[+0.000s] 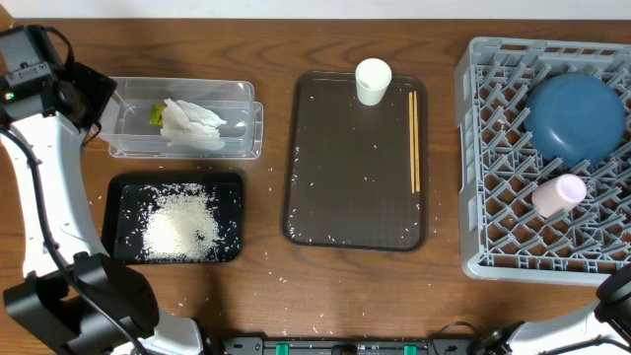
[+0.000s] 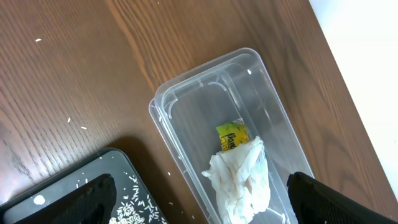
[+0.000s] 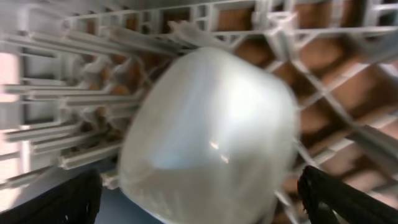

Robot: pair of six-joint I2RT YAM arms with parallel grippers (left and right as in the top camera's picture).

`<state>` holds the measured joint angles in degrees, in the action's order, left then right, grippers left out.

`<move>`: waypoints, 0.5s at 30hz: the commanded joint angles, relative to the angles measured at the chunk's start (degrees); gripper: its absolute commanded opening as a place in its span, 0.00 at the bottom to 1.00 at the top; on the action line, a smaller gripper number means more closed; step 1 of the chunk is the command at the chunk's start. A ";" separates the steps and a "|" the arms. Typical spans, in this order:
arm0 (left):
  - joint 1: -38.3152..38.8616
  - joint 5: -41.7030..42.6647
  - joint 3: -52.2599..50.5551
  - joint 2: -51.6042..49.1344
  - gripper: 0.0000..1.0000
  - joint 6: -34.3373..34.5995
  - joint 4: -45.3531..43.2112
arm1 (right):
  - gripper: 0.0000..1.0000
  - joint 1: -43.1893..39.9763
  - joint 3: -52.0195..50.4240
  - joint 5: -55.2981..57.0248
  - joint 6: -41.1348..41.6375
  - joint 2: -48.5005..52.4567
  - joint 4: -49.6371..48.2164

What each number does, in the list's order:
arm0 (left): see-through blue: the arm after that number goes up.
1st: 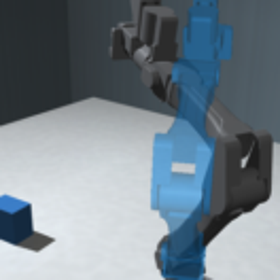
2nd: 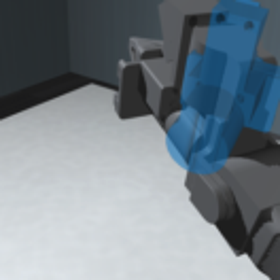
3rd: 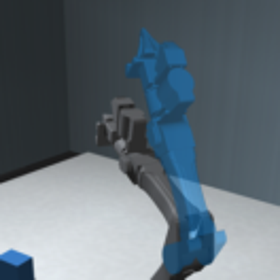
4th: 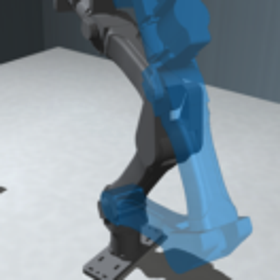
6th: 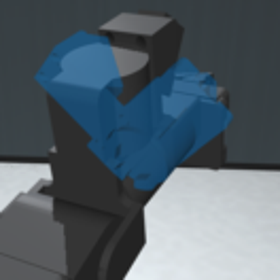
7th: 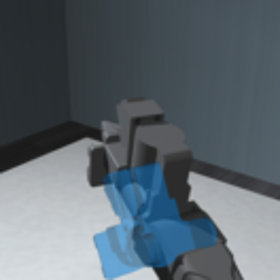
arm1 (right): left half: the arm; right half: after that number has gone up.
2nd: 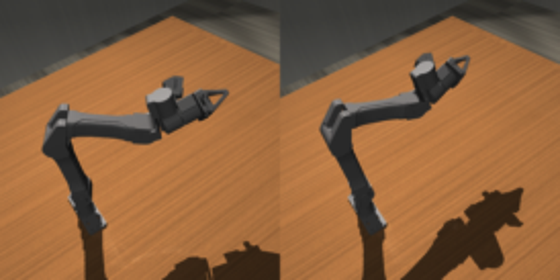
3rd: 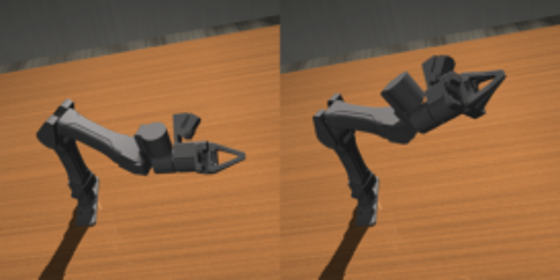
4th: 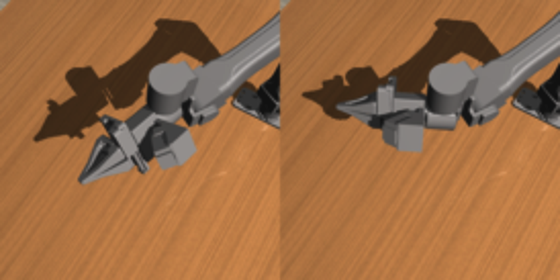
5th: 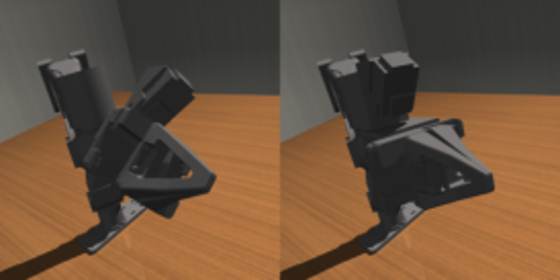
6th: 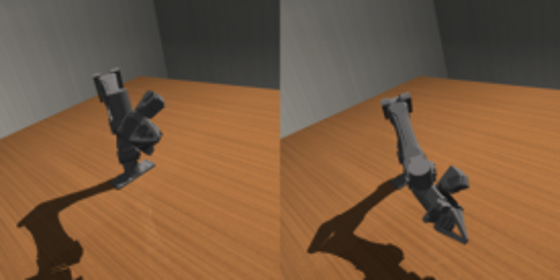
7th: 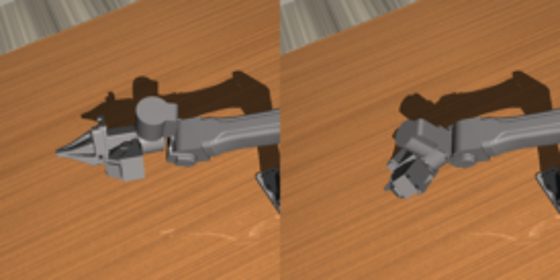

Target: Sort waste into correct bins and load items into the dishwasher rack

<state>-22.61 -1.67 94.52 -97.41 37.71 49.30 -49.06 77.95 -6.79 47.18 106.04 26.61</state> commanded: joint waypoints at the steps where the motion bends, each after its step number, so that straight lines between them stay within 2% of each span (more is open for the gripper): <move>1: -0.09 -0.09 0.31 0.42 0.91 0.52 0.13 | 0.99 -0.09 -1.55 -3.82 3.26 0.00 -3.61; 9: -0.09 -0.09 0.31 0.42 0.91 0.52 0.15 | 0.98 0.13 -1.64 -3.78 7.98 0.02 -5.16; 12: -0.09 -0.09 0.31 0.42 0.91 0.52 0.13 | 0.86 0.28 -1.64 -3.78 8.11 0.02 -4.98; 14: -0.09 -0.09 0.31 0.42 0.91 0.52 0.15 | 0.66 0.35 -1.64 -3.74 8.13 0.02 -4.31; 15: -0.09 -0.09 0.31 0.42 0.91 0.52 0.15 | 0.60 0.37 -1.64 -3.74 8.35 0.02 -3.96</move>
<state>-22.61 -1.67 94.52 -97.41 37.71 49.30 -48.99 76.71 -10.31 54.26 106.04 22.24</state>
